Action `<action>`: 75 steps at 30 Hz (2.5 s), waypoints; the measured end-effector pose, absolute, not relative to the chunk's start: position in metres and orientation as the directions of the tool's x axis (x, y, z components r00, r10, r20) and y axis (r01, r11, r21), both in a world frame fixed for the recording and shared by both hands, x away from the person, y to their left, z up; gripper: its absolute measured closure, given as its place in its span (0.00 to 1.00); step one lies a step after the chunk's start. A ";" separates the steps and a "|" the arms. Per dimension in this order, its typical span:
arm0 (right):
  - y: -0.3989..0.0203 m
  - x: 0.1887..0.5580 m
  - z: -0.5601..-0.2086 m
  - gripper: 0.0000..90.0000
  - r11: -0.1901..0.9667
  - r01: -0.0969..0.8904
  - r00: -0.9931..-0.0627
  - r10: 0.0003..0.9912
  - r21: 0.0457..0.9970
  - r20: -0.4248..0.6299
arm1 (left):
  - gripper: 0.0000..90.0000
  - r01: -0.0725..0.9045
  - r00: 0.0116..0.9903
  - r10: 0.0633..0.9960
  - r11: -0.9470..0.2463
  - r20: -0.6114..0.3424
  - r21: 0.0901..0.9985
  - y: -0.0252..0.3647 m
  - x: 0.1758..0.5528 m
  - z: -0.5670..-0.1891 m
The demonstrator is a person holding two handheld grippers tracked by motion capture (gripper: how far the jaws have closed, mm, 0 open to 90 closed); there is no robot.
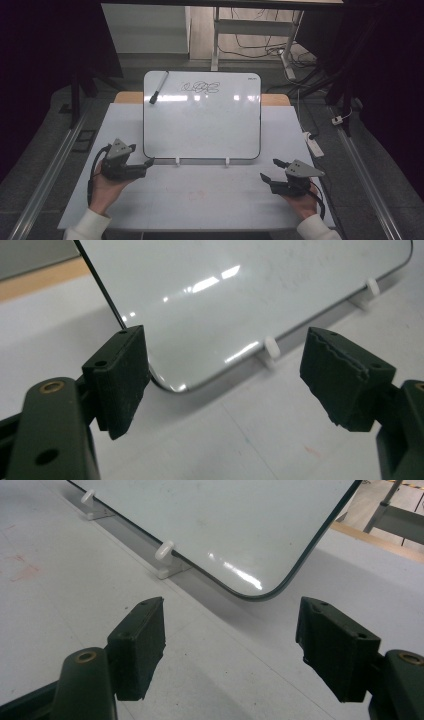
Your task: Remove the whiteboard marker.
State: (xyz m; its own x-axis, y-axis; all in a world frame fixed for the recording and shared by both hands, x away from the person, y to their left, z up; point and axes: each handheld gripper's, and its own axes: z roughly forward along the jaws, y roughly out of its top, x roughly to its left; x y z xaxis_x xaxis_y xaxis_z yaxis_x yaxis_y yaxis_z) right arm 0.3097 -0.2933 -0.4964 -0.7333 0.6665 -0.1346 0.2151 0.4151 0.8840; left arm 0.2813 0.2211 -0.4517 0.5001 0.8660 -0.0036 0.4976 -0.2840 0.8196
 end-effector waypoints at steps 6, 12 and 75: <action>-0.293 0.310 -0.497 0.31 0.418 0.219 -0.734 0.666 0.882 -0.134 | 0.26 0.465 0.487 0.873 -0.294 0.037 0.835 0.215 0.319 -0.420; -0.293 0.310 -0.499 0.31 0.425 0.223 -0.734 0.666 0.877 -0.135 | 0.30 0.453 0.464 0.883 -0.302 0.068 0.838 0.210 0.354 -0.402; -0.299 0.309 -0.501 0.33 0.407 0.232 -0.720 0.683 0.883 -0.125 | 0.91 0.384 0.423 0.866 -0.436 0.265 0.814 0.185 0.451 -0.366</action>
State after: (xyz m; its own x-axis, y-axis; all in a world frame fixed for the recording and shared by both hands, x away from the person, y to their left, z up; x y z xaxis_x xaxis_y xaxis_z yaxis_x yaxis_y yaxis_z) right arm 0.3094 -0.2987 -0.5013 -0.7200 0.6826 -0.1253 0.2322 0.4071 0.8834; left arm 0.4513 0.1852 -0.3664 0.4232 0.8665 0.2648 0.3840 -0.4362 0.8138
